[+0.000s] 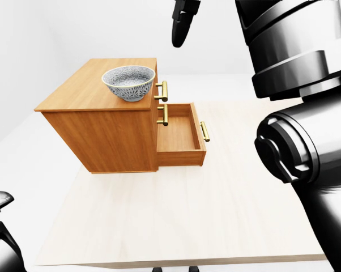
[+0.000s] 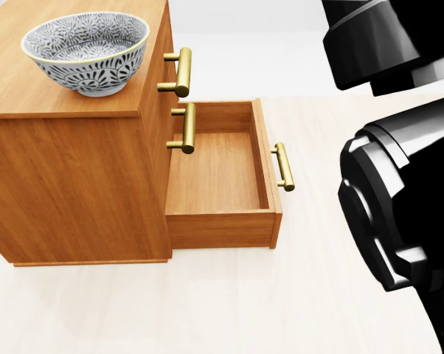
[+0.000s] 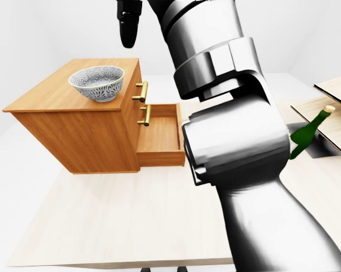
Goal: Put the bowl on top of the cabinet.
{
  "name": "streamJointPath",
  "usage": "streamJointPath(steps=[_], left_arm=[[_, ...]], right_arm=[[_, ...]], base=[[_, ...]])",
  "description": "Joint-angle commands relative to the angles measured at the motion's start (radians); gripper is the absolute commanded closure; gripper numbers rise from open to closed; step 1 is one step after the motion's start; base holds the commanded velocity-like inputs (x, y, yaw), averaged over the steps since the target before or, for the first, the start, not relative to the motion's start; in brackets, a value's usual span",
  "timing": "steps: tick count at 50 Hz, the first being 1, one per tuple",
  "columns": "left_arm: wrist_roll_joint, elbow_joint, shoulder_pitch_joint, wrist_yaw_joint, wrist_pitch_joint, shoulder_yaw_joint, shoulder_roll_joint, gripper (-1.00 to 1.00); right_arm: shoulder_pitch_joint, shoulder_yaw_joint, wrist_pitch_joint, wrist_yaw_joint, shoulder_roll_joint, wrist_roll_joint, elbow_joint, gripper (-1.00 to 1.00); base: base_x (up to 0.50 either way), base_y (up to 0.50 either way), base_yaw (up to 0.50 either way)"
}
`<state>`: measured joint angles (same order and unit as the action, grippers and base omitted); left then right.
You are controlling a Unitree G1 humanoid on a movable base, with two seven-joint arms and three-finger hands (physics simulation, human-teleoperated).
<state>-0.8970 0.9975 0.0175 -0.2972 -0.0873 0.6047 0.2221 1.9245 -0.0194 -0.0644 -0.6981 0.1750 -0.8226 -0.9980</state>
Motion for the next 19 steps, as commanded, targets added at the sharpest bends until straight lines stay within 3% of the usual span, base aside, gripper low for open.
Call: streamJointPath(steps=[1,6,14,19], left_arm=[[-0.014,0.003,0.0,-0.008,0.0,0.007,0.007,-1.0],[-0.002,0.0,0.003,0.001,0.0,-0.001,0.001,-1.0],[0.001,0.001,0.004,0.003,0.0,-0.004,-0.001,-1.0],[0.009,0.005,0.01,0.009,0.0,-0.008,-0.007,-1.0]], right_arm=[[0.035,0.017,-0.023,0.0,0.081,0.006,0.017,-1.0],[0.005,0.04,-0.023,0.0,0.132,0.01,0.036,-1.0],[-0.199,0.053,-0.023,0.0,0.215,-0.01,0.212,-1.0],[-0.352,0.075,-0.023,0.0,0.247,0.002,0.434,-1.0]], base=[[0.0,0.0,0.0],[0.0,0.0,0.0],[0.0,0.0,0.0],[0.0,0.0,0.0]])
